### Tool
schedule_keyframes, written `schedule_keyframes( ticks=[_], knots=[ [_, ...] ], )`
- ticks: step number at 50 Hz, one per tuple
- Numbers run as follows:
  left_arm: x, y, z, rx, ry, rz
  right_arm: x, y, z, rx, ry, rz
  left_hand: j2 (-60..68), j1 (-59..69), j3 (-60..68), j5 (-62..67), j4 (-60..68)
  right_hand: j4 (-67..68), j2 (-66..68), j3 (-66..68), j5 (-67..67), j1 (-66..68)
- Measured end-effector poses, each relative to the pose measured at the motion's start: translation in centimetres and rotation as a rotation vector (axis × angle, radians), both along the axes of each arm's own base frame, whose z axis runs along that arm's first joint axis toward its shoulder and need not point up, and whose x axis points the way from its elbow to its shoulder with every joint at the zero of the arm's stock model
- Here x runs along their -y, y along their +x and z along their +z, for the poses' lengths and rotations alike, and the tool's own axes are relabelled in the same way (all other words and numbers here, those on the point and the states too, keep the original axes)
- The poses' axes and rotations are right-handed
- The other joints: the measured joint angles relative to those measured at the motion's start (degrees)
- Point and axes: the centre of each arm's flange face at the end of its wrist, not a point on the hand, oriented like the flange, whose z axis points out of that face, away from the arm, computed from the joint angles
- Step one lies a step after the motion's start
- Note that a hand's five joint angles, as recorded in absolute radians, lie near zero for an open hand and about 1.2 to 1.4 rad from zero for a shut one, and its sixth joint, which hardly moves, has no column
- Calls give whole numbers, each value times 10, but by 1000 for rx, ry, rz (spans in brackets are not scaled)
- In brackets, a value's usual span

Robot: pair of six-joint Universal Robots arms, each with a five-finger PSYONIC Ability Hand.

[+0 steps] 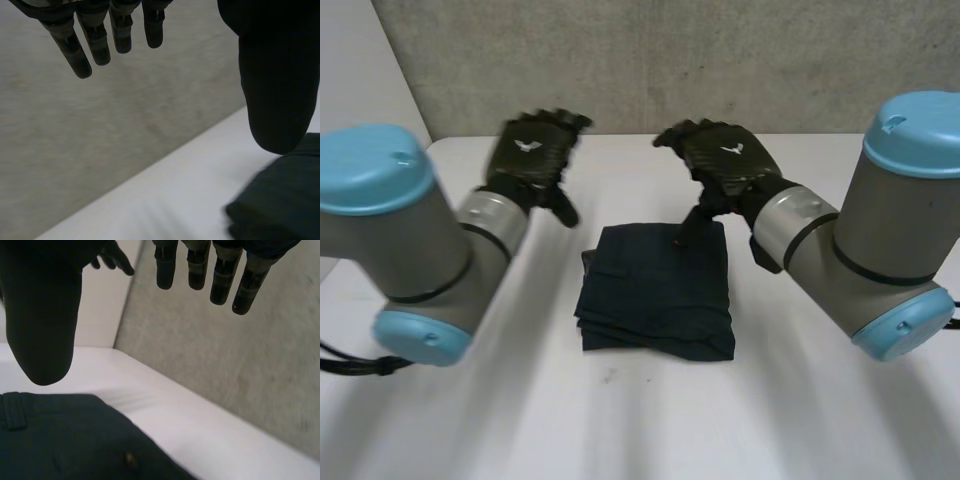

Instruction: Fold the shorts.

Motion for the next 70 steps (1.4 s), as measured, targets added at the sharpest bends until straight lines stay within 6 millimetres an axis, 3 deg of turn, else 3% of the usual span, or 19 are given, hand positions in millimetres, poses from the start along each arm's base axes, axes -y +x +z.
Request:
schedule_keyframes(
  ticks=[2, 3, 7, 13, 21, 24, 29, 30, 31, 35, 36, 39, 40, 41, 44, 48, 52, 53, 70],
  knots=[
    [-2, -7, -5, 6, 19, -23, 3, -2, -6, -4, 31, -12, 0, 0, 0, 0, 0, 0, 0, 0, 0, 0],
    [-6, -18, -19, 25, 69, -63, 9, -5, -19, -25, 91, -29, 0, 0, 0, 0, 0, 0, 0, 0, 0, 0],
    [-12, -30, -51, 85, 194, -102, 16, -5, -49, -98, 194, -45, 0, 0, 0, 0, 0, 0, 0, 0, 0, 0],
    [-15, -28, -91, 193, 361, -80, 20, -4, -89, -206, 289, -60, 0, 0, 0, 0, 0, 0, 0, 0, 0, 0],
    [-8, -10, -107, 302, 433, 13, 21, -4, -113, -334, 269, -72, 0, 0, 0, 0, 0, 0, 0, -6, 0, -9],
    [-8, -6, -106, 321, 434, 24, 21, -4, -107, -355, 234, -72, 0, 0, 0, 0, 0, 0, 0, -9, 0, -18],
    [-12, -6, -84, 312, 391, 21, 21, -4, -79, -342, 154, -77, 0, -7, 0, 0, 0, 0, 0, -9, 0, -18],
    [-16, -7, -65, 288, 352, 14, 20, -6, -60, -321, 113, -86, 0, -7, 0, 0, 0, 0, 0, -9, 0, -18],
    [-17, -7, -61, 282, 343, 13, 20, -6, -57, -317, 107, -87, 0, -7, 0, 0, 0, 0, 0, -9, 0, -18],
    [-28, -3, 1, 192, 214, 10, 16, -17, -3, -244, -1, -149, 0, -7, 0, 0, 0, 0, 0, -9, 0, -18],
    [-29, -2, 8, 181, 199, 12, 16, -19, 3, -235, -13, -162, 0, -7, 0, 0, 0, 0, 0, -9, 0, -18],
    [-35, 14, 57, 104, 101, 43, 13, -41, 44, -180, -91, -281, 0, -7, 0, 0, 0, 0, 0, -9, 0, -18],
    [-35, 17, 63, 95, 91, 50, 12, -44, 49, -174, -100, -301, 0, -7, 0, 0, 0, 0, 0, -9, 0, -18],
    [-36, 30, 82, 64, 62, 81, 10, -58, 66, -154, -130, -371, 0, -7, 0, 0, 0, 0, 0, -9, 0, -18],
    [-39, 53, 105, 26, 51, 135, 5, -81, 86, -135, -164, -475, 0, -7, 0, 0, 0, 0, 0, -9, 0, -18],
    [-43, 72, 117, 8, 83, 170, 0, -101, 98, -136, -178, -546, -1, -7, 0, 0, 0, 0, 0, -9, 0, -18],
    [-44, 74, 118, 7, 87, 171, -1, -104, 99, -138, -177, -552, -1, -7, 0, 0, 0, 0, 0, -9, 0, -18],
    [-47, 80, 121, 1, 123, 168, -5, -116, 100, -158, -153, -564, -1, -7, 0, 0, 0, 0, 0, -9, 0, -18],
    [-46, 78, 118, -33, 158, 158, -11, -118, 95, -166, -121, -505, -1, -7, 0, 0, 0, 0, 0, -9, 0, -18]
  ],
)
